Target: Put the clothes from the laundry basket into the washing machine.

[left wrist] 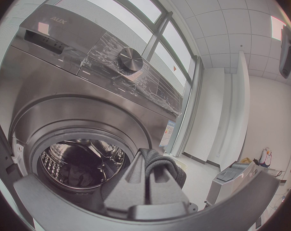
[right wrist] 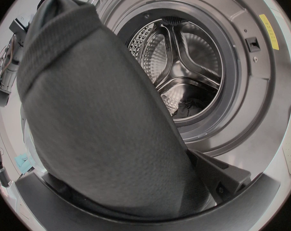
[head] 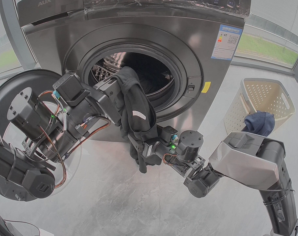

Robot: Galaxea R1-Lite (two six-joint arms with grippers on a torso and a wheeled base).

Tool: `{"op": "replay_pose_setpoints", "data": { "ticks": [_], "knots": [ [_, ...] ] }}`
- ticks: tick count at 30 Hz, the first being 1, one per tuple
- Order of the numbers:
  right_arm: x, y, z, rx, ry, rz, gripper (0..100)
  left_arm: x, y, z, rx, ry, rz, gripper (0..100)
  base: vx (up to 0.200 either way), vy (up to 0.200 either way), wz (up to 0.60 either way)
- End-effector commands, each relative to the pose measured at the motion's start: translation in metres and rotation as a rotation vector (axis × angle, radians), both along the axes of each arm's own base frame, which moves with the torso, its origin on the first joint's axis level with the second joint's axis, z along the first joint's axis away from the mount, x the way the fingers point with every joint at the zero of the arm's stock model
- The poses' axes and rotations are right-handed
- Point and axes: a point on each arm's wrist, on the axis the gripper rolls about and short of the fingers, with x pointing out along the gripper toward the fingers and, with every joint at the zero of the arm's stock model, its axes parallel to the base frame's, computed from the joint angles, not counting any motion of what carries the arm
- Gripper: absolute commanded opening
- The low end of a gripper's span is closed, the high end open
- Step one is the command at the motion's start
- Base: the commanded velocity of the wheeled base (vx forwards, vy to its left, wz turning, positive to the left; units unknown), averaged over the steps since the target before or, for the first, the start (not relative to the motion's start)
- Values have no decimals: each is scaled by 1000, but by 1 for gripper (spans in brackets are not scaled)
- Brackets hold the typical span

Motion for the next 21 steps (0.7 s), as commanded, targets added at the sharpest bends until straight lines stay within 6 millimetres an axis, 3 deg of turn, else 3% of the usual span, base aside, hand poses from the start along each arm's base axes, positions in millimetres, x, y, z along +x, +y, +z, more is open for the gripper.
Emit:
{"op": "replay_pose_setpoints", "data": {
  "ticks": [1, 15, 16, 21],
  "knots": [
    [8, 5, -15, -2, 1, -4, 100, -4, 0, 3, -5, -6, -7, 0, 0, 0, 0],
    [17, 24, -30, 19, -19, 4, 100, -4, 0, 3, -10, -7, -1, 0, 0, 0, 0],
    [17, 24, -30, 21, -19, 5, 0, -4, 0, 3, -10, -7, -1, 0, 0, 0, 0],
    [19, 22, -27, 31, -27, -1, 0, -3, 2, 3, -12, -6, 14, 0, 0, 0, 0]
  ]
}}
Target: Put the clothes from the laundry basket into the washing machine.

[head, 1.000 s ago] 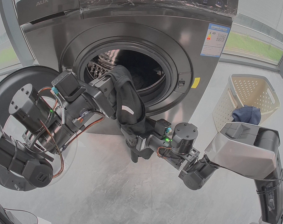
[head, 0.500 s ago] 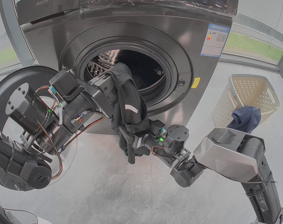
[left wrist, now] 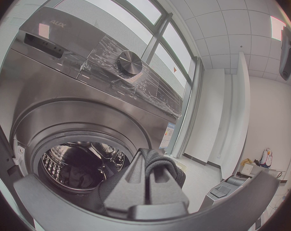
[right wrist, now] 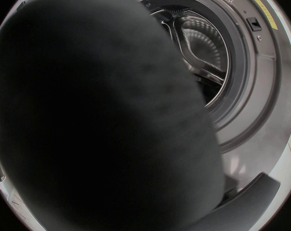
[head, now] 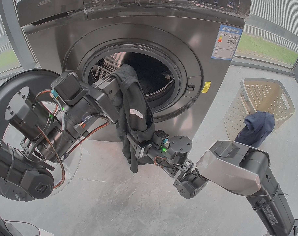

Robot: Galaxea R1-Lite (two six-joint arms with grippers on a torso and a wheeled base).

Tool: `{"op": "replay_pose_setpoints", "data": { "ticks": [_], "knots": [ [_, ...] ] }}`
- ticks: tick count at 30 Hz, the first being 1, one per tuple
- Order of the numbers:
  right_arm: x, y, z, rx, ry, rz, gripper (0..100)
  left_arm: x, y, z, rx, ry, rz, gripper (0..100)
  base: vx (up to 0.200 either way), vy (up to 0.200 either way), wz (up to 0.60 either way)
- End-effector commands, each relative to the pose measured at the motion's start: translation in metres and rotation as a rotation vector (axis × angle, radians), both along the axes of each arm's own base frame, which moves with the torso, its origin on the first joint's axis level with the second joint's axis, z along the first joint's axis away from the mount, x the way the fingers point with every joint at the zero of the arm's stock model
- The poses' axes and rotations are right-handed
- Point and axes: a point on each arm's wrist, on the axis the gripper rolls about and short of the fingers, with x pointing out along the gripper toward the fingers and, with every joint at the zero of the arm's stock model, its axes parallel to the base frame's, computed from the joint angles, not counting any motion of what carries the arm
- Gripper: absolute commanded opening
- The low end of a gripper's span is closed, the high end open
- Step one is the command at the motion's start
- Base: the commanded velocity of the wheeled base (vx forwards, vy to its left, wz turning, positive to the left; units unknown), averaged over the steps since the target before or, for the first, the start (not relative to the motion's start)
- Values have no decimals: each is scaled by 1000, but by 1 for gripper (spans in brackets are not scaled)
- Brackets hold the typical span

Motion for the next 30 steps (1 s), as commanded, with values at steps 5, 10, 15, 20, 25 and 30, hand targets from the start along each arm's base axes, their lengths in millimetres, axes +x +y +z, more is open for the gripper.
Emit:
{"op": "replay_pose_setpoints", "data": {
  "ticks": [5, 10, 15, 20, 25, 30],
  "knots": [
    [9, -18, 9, 12, -8, -39, 0, 5, 8, -1, -11, 11, 57, 0, 0, 0, 0],
    [12, -50, 32, 15, -9, -95, 0, 16, 26, -5, -5, 32, 142, 0, 0, 0, 0],
    [6, -72, 44, 7, -4, -120, 0, 22, 41, -15, 14, 67, 196, 0, 0, 0, 0],
    [4, -84, 61, 13, -26, -137, 0, 15, 46, -60, 118, 218, 183, 0, 0, 0, 0],
    [-6, -73, 79, 34, -55, -106, 0, 16, 43, -104, 220, 350, 164, 0, 0, 0, 0],
    [-16, -62, 97, 62, -89, -75, 0, 24, 40, -130, 269, 428, 165, 0, 0, 0, 0]
  ]
}}
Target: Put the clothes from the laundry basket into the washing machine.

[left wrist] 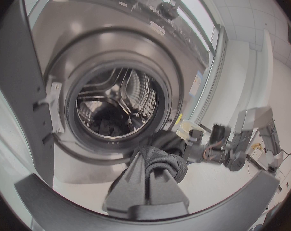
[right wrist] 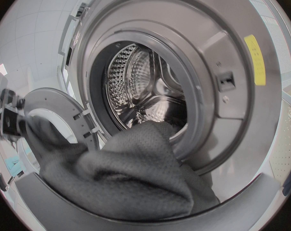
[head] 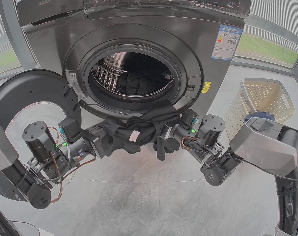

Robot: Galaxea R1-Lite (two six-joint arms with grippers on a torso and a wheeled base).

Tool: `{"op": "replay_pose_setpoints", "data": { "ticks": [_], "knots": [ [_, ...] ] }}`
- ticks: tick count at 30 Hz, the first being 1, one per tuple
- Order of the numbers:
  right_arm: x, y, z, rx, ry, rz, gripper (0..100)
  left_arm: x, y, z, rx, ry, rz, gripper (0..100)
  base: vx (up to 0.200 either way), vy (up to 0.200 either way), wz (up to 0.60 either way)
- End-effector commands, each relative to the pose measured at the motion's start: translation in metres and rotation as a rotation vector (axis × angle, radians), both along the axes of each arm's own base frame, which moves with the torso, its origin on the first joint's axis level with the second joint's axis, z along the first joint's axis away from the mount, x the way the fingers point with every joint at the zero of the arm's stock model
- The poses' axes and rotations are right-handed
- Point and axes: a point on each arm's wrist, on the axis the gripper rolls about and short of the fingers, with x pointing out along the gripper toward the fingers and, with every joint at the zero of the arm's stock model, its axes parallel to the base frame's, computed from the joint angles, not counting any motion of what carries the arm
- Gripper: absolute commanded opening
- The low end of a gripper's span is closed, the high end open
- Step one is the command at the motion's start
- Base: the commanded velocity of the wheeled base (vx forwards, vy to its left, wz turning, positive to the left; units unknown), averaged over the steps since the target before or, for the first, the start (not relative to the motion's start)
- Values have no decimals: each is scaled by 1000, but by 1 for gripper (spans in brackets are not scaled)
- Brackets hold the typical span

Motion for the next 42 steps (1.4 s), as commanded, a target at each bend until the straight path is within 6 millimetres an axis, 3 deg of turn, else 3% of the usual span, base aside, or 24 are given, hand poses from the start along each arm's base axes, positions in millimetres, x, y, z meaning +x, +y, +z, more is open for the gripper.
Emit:
{"op": "replay_pose_setpoints", "data": {
  "ticks": [1, 9, 17, 18, 23, 27, 32, 35, 42],
  "knots": [
    [-13, 11, 34, 48, -66, 33, 0, 7, -4, -44, 77, 145, -7, 0, 0, 0, 0],
    [-16, 16, 54, 80, -109, 44, 0, 9, -11, -60, 117, 182, -27, 0, 0, 0, 0],
    [-19, 20, 54, 83, -111, 53, 0, 9, -11, -60, 116, 180, -25, 0, 0, 0, 0],
    [-19, 20, 55, 83, -111, 56, 0, 7, -10, -62, 121, 192, -27, 100, 0, 0, 0],
    [-18, 19, 56, 86, -115, 50, 0, 0, -7, -72, 143, 240, -32, 100, 0, 0, 0],
    [-16, 15, 56, 88, -117, 42, 0, -19, -10, -91, 214, 323, -116, 100, 0, 0, 0],
    [-17, 18, 56, 87, -116, 49, 0, -26, -15, -95, 239, 334, -147, 100, 0, 0, 0],
    [-19, 19, 54, 87, -112, 54, 0, -23, -18, -92, 232, 310, -151, 100, 0, 0, 0],
    [-22, 20, 51, 86, -101, 62, 0, 10, -37, -66, 145, 153, -132, 100, 0, 0, 0]
  ]
}}
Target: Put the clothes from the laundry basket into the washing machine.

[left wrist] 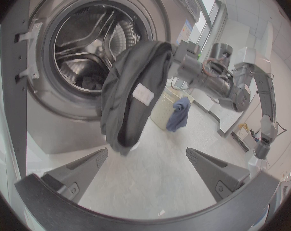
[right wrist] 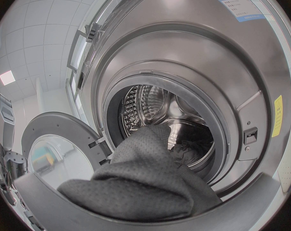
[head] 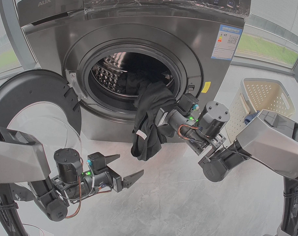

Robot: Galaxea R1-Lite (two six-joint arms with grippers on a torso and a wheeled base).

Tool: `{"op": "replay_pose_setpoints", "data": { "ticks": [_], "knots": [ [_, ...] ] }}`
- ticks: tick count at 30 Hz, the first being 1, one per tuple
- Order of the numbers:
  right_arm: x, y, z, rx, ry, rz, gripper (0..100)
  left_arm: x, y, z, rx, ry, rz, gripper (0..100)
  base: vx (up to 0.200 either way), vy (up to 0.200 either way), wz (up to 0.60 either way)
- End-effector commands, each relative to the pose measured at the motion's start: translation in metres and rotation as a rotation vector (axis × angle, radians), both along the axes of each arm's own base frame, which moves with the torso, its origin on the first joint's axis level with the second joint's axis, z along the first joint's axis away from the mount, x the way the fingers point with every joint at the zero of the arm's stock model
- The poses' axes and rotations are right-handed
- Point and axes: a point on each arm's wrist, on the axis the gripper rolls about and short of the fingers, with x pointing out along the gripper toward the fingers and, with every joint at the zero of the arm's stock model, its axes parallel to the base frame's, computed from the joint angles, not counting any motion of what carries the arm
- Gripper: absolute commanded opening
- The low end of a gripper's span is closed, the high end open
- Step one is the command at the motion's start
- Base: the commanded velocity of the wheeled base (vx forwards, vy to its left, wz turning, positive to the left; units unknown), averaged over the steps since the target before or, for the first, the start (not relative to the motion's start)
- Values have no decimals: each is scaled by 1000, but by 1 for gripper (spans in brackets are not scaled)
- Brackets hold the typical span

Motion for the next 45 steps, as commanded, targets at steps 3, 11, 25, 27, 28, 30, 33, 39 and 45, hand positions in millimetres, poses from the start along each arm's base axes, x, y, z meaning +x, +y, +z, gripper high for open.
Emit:
{"op": "replay_pose_setpoints", "data": {
  "ticks": [3, 11, 25, 27, 28, 30, 33, 39, 45],
  "knots": [
    [-6, 5, -2, -3, 6, 19, 0, 30, -20, 17, -72, -118, 1, 100, 0, 0, 0],
    [-23, 18, 2, -5, 10, 64, 0, 50, -32, 15, -99, -155, -5, 100, 0, 0, 0],
    [-39, 28, 0, -8, 29, 97, 0, 90, -36, 16, -171, -208, 82, 100, 0, 0, 0],
    [-42, 30, 0, -8, 30, 103, 0, 94, -36, 16, -181, -215, 88, 100, 0, 0, 0],
    [-42, 31, 0, -8, 30, 105, 0, 95, -37, 15, -179, -214, 88, 100, 0, 0, 0],
    [-44, 32, 1, -5, 29, 110, 0, 98, -38, 9, -172, -209, 91, 100, 0, 0, 0],
    [-45, 33, 2, 0, 32, 115, 0, 101, -39, 5, -168, -204, 111, 100, 0, 0, 0],
    [-46, 32, 0, 5, 40, 117, 0, 103, -39, 5, -173, -211, 125, 0, 0, 0, 0],
    [-45, 21, 1, 10, 46, 98, 0, 110, -33, 12, -200, -227, 175, 0, 0, 0, 0]
  ]
}}
